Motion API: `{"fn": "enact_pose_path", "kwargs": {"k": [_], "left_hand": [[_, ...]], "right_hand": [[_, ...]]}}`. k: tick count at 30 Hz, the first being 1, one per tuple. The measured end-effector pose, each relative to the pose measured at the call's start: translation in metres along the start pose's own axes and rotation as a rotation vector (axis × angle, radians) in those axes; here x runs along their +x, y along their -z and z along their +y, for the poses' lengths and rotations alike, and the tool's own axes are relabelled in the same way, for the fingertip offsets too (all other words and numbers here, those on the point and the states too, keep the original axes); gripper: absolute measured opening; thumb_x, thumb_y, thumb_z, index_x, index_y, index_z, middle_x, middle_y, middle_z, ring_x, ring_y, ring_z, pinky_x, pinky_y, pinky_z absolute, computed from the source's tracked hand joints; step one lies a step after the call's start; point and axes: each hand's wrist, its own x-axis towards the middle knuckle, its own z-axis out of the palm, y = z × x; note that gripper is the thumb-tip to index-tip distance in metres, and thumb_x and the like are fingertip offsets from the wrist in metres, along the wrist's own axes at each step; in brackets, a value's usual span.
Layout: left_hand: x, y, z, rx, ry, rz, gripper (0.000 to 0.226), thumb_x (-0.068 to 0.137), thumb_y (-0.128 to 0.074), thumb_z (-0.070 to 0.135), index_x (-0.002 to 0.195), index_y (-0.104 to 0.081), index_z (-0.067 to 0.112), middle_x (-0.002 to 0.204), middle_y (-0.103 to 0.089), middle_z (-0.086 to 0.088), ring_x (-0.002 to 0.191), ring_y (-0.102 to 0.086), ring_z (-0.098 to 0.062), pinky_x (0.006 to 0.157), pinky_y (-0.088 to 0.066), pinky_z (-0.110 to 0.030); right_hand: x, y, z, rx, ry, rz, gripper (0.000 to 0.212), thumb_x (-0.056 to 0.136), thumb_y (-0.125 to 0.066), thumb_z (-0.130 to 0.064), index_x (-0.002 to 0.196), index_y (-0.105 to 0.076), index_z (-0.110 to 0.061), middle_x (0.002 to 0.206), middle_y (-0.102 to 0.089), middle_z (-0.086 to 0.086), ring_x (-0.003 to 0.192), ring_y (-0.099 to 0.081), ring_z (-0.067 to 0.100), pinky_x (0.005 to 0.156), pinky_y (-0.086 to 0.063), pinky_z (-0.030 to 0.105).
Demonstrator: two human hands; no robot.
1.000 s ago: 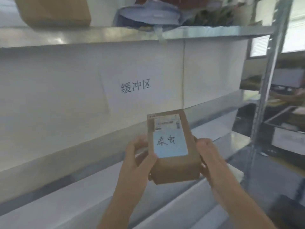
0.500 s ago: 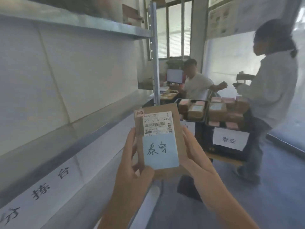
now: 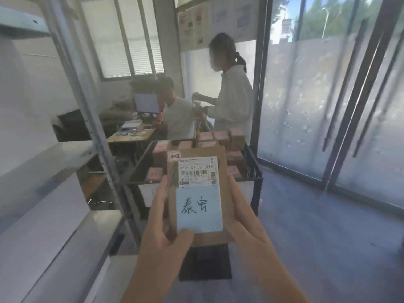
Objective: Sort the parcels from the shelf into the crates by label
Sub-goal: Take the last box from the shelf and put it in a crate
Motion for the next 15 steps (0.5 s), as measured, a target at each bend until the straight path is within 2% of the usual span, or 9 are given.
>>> {"fn": "enact_pose_path", "kwargs": {"k": [1, 2, 3, 4, 7, 9, 12, 13, 15], "left_hand": [[0.015, -0.011, -0.007, 0.003, 0.019, -0.02, 0.103, 0.088, -0.061, -0.016, 0.147, -0.029, 0.062, 0.132, -0.063, 0.035, 0.12, -0.063, 0.006, 0.076, -0.057, -0.013], [0.03, -0.02, -0.014, 0.012, 0.038, -0.029, 0.103, 0.088, -0.062, -0.016, 0.147, -0.028, 0.061, 0.131, -0.063, 0.035, 0.119, -0.063, 0.007, 0.075, -0.057, -0.012], [0.045, -0.028, -0.021, 0.037, 0.052, -0.02, 0.101, 0.086, -0.067, -0.008, 0.148, -0.028, 0.062, 0.133, -0.063, 0.032, 0.12, -0.063, 0.004, 0.077, -0.059, -0.015], [0.061, -0.034, -0.027, 0.066, 0.064, -0.003, 0.101, 0.08, -0.07, 0.004, 0.149, -0.026, 0.064, 0.137, -0.062, 0.029, 0.124, -0.062, 0.001, 0.082, -0.061, -0.021], [0.105, -0.052, -0.034, 0.121, 0.138, 0.073, 0.101, 0.072, -0.067, 0.024, 0.148, -0.021, 0.072, 0.146, -0.056, 0.025, 0.134, -0.057, -0.012, 0.1, -0.058, -0.047], [0.134, -0.06, -0.037, 0.165, 0.17, 0.118, 0.1, 0.071, -0.067, 0.026, 0.146, -0.021, 0.075, 0.148, -0.055, 0.021, 0.135, -0.056, -0.015, 0.102, -0.057, -0.051], [0.168, -0.069, -0.043, 0.192, 0.188, 0.164, 0.099, 0.075, -0.068, 0.021, 0.142, -0.023, 0.078, 0.144, -0.054, 0.03, 0.138, -0.051, -0.006, 0.1, -0.056, -0.046], [0.18, -0.074, -0.047, 0.199, 0.183, 0.169, 0.1, 0.081, -0.071, 0.015, 0.143, -0.023, 0.077, 0.145, -0.052, 0.033, 0.139, -0.048, -0.003, 0.098, -0.056, -0.04], [0.202, -0.085, -0.058, 0.207, 0.215, 0.162, 0.103, 0.091, -0.066, -0.002, 0.147, -0.023, 0.072, 0.145, -0.049, 0.035, 0.134, -0.046, 0.011, 0.087, -0.057, -0.023]], "right_hand": [[0.011, 0.009, 0.001, -0.009, 0.016, 0.054, 0.083, 0.095, -0.075, -0.043, 0.162, -0.03, -0.023, 0.151, -0.055, -0.02, 0.141, -0.051, 0.003, 0.107, -0.043, 0.017], [0.023, 0.014, 0.009, 0.011, -0.009, 0.099, 0.062, 0.108, -0.054, -0.012, 0.162, -0.027, -0.025, 0.151, -0.056, -0.021, 0.138, -0.053, 0.0, 0.104, -0.047, 0.016], [0.02, 0.018, 0.012, 0.024, -0.003, 0.07, 0.065, 0.109, -0.04, 0.004, 0.163, -0.025, -0.029, 0.151, -0.056, -0.023, 0.137, -0.054, -0.002, 0.101, -0.049, 0.015], [0.028, 0.03, 0.024, 0.053, -0.004, 0.049, 0.069, 0.108, -0.034, 0.008, 0.162, -0.024, -0.034, 0.149, -0.056, -0.026, 0.135, -0.055, -0.003, 0.099, -0.05, 0.014], [0.081, 0.062, 0.038, 0.132, -0.067, -0.024, 0.064, 0.111, -0.033, 0.002, 0.156, -0.027, -0.043, 0.139, -0.058, -0.039, 0.126, -0.057, -0.014, 0.093, -0.049, 0.008], [0.115, 0.074, 0.041, 0.118, -0.106, -0.042, 0.063, 0.111, -0.034, 0.0, 0.152, -0.029, -0.048, 0.142, -0.055, -0.039, 0.128, -0.054, -0.015, 0.097, -0.048, 0.008], [0.159, 0.092, 0.051, 0.042, -0.12, -0.081, 0.072, 0.111, -0.034, 0.0, 0.15, -0.029, -0.059, 0.157, -0.043, -0.032, 0.14, -0.047, -0.007, 0.111, -0.041, 0.015], [0.173, 0.098, 0.053, 0.006, -0.131, -0.072, 0.075, 0.11, -0.035, -0.003, 0.149, -0.027, -0.066, 0.159, -0.04, -0.031, 0.139, -0.048, -0.005, 0.11, -0.042, 0.017], [0.196, 0.109, 0.06, -0.112, -0.18, -0.029, 0.076, 0.108, -0.04, -0.014, 0.147, -0.02, -0.075, 0.158, -0.04, -0.028, 0.118, -0.063, 0.0, 0.093, -0.053, 0.025]]}}
